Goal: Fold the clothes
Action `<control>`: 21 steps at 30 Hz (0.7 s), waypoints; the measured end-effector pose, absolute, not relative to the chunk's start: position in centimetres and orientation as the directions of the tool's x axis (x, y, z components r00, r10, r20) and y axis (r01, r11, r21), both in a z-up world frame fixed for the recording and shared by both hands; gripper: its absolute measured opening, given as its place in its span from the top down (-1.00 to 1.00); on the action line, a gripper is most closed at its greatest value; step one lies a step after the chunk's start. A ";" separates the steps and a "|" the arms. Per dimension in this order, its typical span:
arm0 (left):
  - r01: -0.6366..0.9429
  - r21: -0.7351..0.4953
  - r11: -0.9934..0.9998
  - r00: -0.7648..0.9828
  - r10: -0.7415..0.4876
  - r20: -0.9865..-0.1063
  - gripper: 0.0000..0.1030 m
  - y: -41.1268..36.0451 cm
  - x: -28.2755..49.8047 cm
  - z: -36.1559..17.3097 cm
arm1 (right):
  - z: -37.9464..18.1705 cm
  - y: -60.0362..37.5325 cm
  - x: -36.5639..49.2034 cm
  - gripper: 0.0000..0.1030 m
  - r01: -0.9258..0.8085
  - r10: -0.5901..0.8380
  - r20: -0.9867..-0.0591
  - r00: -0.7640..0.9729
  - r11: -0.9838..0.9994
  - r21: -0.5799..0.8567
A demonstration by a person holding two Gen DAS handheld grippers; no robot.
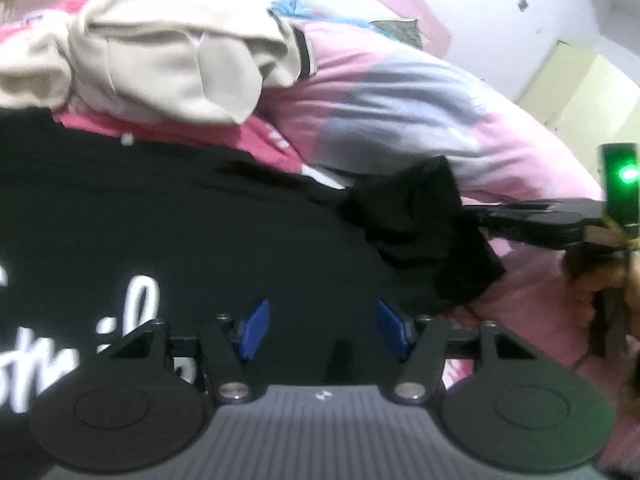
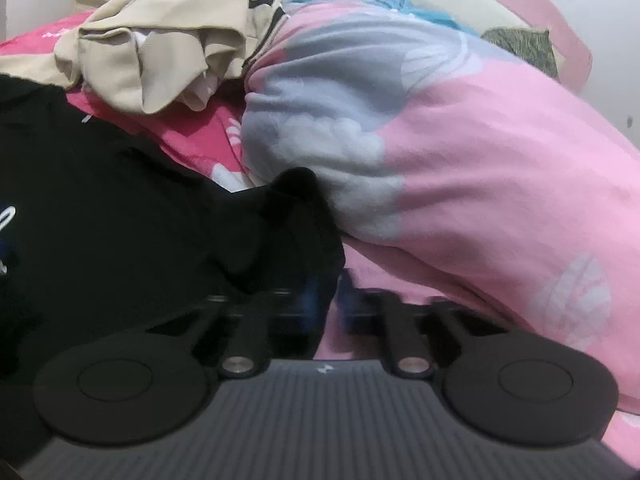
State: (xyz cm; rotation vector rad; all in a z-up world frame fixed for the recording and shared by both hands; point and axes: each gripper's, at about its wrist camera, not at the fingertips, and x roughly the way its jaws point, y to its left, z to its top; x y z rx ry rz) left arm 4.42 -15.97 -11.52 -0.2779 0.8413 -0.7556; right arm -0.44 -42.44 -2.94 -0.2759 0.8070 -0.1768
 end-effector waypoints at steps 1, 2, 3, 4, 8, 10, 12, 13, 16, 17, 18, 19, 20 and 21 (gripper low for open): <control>0.467 -0.528 0.709 0.419 -0.703 -0.574 -0.12 -16.0 4.8 -12.0 | -2.6 -42.6 -0.5 0.98 0.072 -0.248 -0.688 0.682 0.959 -0.275; 0.442 -0.555 0.704 0.411 -0.709 -0.573 -0.11 -15.8 5.1 -12.5 | -2.1 -42.7 -0.6 0.98 0.090 -0.229 -0.687 0.689 0.968 -0.233; 0.420 -0.581 0.697 0.409 -0.717 -0.564 -0.10 -15.4 5.3 -12.8 | -1.5 -42.6 -0.9 0.99 0.105 -0.206 -0.684 0.699 0.977 -0.187; 0.406 -0.604 0.686 0.407 -0.727 -0.553 -0.10 -14.9 5.5 -13.0 | -0.9 -42.5 -1.1 0.99 0.120 -0.184 -0.680 0.710 0.983 -0.141; 0.326 -0.675 0.661 0.416 -0.742 -0.526 -0.10 -12.2 6.6 -13.3 | 0.2 -39.0 -2.0 0.99 0.051 -0.066 -0.661 0.748 0.998 -0.043; 0.271 -0.710 0.650 0.437 -0.740 -0.511 -0.10 -10.5 7.2 -13.3 | -0.2 -36.9 -2.2 0.99 0.003 -0.024 -0.659 0.752 0.999 -0.033; 0.223 -0.732 0.643 0.464 -0.731 -0.501 -0.11 -8.8 7.9 -13.1 | -1.1 -35.3 -2.4 0.98 -0.032 0.010 -0.662 0.750 0.999 -0.021; 0.207 -0.734 0.647 0.471 -0.723 -0.504 -0.11 -8.1 8.2 -13.1 | -1.6 -34.5 -2.5 0.94 -0.050 0.027 -0.663 0.748 0.999 -0.015; 0.183 -0.721 0.668 0.476 -0.702 -0.530 -0.11 -6.9 9.0 -12.7 | -3.0 -32.2 -2.9 0.85 -0.102 0.078 -0.666 0.742 0.995 0.003; 0.185 -0.711 0.679 0.469 -0.696 -0.543 -0.11 -6.7 9.3 -12.4 | -3.5 -31.4 -3.0 0.78 -0.120 0.095 -0.667 0.739 0.993 0.009; 0.202 -0.692 0.693 0.451 -0.693 -0.563 -0.11 -6.8 9.7 -11.9 | -4.0 -30.7 -3.1 0.62 -0.137 0.112 -0.668 0.736 0.990 0.015; 0.236 -0.664 0.709 0.429 -0.690 -0.584 -0.11 -7.1 10.1 -11.3 | -4.5 -29.9 -3.2 0.51 -0.155 0.129 -0.669 0.732 0.988 0.021; 0.277 -0.625 0.730 0.409 -0.678 -0.610 -0.11 -7.5 10.6 -10.4 | -4.2 -30.4 -3.8 0.47 -0.142 0.165 -0.659 0.734 0.986 0.088; 0.325 -0.577 0.749 0.394 -0.662 -0.638 -0.11 -8.3 11.1 -9.4 | -3.5 -31.7 -4.7 0.37 -0.114 0.209 -0.641 0.739 0.976 0.187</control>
